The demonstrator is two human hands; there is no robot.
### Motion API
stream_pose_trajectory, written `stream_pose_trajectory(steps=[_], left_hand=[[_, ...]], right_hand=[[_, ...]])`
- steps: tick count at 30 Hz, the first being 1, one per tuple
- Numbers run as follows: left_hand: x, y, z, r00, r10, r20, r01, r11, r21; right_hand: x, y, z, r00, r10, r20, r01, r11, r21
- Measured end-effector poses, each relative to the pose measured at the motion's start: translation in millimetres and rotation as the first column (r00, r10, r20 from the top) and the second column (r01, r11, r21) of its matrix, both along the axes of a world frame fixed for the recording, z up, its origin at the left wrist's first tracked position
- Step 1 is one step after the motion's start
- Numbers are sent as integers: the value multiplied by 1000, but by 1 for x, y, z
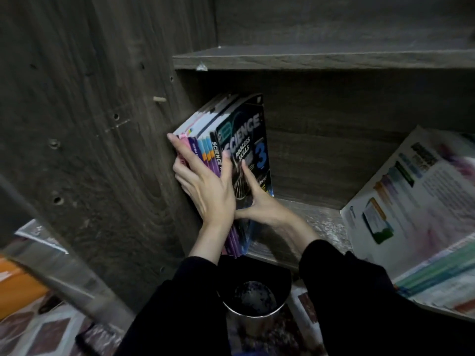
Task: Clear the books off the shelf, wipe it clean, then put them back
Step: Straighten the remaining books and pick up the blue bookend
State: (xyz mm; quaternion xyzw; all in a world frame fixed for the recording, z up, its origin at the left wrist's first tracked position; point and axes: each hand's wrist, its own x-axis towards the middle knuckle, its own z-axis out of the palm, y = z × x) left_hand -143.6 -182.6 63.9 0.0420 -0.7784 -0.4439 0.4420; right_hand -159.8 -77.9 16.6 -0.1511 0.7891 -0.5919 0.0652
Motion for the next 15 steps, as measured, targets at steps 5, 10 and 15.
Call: stream_pose_trajectory(steps=[5,10,15], left_hand=[[7,8,-13,1000,-30,-5,30,998,-55],[22,18,-53,992,-39,118,49,995,-85],[24,14,-60,984,-4,177,26,993,-119]], right_hand=[[3,17,8,983,-110,147,136,975,-177],[8,16,3,973,-147,179,180,965,-188],[18,16,28,976,-187,112,204,964,-172]])
